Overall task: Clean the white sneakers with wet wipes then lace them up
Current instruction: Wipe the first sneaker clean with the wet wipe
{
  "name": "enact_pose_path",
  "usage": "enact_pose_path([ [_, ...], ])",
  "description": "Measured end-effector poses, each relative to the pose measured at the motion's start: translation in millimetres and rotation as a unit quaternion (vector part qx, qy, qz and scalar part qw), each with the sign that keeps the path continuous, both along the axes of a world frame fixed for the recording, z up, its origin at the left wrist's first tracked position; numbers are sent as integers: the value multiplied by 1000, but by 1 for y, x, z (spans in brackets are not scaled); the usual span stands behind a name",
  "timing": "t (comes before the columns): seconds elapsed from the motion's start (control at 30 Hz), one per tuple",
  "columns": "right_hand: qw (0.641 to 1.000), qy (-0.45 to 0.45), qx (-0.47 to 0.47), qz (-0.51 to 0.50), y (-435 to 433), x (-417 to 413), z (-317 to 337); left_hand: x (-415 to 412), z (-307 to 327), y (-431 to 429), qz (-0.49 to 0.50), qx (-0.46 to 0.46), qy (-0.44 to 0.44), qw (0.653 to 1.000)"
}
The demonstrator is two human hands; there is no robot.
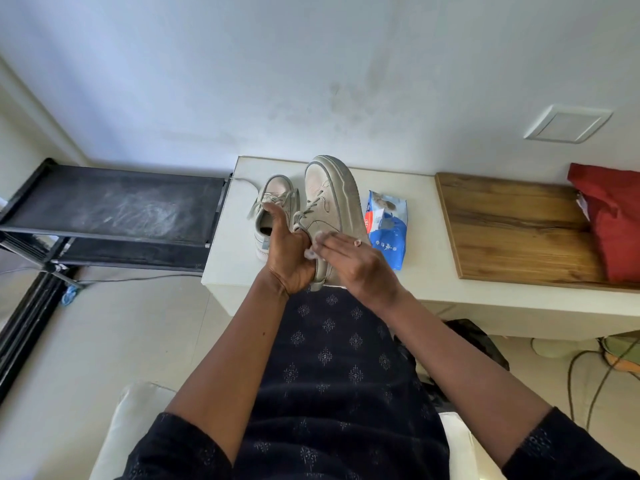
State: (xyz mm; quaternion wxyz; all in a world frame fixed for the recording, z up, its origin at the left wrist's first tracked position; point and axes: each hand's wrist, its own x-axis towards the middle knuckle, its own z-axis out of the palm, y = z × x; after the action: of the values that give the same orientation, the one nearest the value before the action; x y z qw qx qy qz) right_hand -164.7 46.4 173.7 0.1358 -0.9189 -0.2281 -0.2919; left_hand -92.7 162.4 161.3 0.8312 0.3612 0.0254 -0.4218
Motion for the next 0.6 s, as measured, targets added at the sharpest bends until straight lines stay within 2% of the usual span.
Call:
enact_pose_path([
  [0.1, 1000, -2, -24, 9, -3, -10, -10, -5, 6, -2, 5, -35, 12, 999],
  [0.2, 1000, -18, -23, -8, -3, -3, -2, -16, 21, 1, -43, -173, -8, 984],
  [0.3, 999, -14, 20, -43, 1, 14, 14, -12, 10, -4, -32, -56, -11, 998],
  [0.37, 998, -5, 37, -55, 3, 24, 21, -11, 7, -2, -27, -76, 2, 997],
  [0.47, 998, -2, 28, -56, 5, 27, 26, -11, 7, -1, -22, -79, -32, 996],
  [0.6, 999, -34, -19, -33, 3, 15, 23, -5, 8, 3, -47, -175, -34, 983],
])
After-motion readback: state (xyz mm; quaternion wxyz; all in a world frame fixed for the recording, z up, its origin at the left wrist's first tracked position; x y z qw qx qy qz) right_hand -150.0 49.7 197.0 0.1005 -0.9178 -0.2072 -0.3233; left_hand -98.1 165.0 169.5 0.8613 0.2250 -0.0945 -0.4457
